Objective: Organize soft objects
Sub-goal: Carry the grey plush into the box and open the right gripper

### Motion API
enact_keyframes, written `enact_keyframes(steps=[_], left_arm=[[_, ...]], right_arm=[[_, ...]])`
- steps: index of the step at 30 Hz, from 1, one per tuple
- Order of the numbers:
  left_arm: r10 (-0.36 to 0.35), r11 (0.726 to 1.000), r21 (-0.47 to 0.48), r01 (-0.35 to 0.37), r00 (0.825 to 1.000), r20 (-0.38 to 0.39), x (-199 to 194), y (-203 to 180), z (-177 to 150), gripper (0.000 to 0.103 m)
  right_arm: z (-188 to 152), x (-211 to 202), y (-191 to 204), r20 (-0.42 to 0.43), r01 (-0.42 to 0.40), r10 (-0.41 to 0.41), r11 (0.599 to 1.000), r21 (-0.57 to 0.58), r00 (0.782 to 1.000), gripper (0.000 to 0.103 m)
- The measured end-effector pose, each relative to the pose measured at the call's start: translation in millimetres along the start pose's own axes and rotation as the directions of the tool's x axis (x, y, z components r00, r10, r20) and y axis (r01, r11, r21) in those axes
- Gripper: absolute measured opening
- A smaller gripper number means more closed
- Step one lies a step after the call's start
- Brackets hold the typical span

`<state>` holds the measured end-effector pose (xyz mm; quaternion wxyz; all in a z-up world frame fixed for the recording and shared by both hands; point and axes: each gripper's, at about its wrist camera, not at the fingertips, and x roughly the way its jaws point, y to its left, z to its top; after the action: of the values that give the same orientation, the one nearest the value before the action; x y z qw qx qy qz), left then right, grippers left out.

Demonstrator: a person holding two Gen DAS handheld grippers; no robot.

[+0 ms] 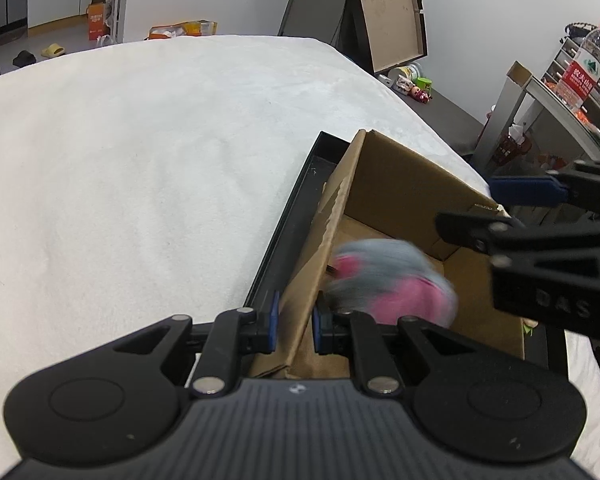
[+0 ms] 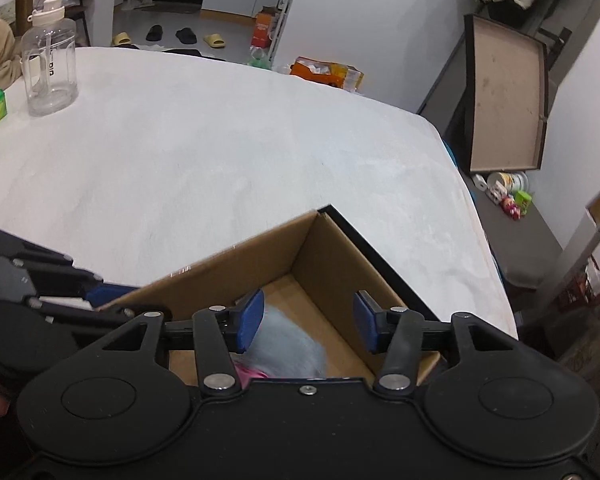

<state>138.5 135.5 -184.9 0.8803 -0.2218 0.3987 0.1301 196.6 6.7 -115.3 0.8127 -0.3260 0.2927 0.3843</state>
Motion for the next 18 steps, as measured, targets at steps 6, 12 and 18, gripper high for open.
enact_keyframes(steps=[6, 12, 18], left_arm=[[0.031, 0.999, 0.027, -0.03, 0.999, -0.013, 1, -6, -2, 0.014], [0.066, 0.995, 0.073, -0.064, 0.998, -0.019, -1, -13, -1, 0.018], [0.102, 0.989, 0.114, -0.098, 0.994, -0.032, -3, -20, 1, 0.041]], right_arm=[[-16, -18, -12, 0.004, 0.001, -0.002, 0.998, 0.059, 1.0, 0.06], [-37, -37, -28, 0.006, 0.006, -0.007, 0.991, 0.13, 1.0, 0.069], [-64, -51, -53, 0.004, 0.005, -0.006, 0.971, 0.238, 1.0, 0.076]])
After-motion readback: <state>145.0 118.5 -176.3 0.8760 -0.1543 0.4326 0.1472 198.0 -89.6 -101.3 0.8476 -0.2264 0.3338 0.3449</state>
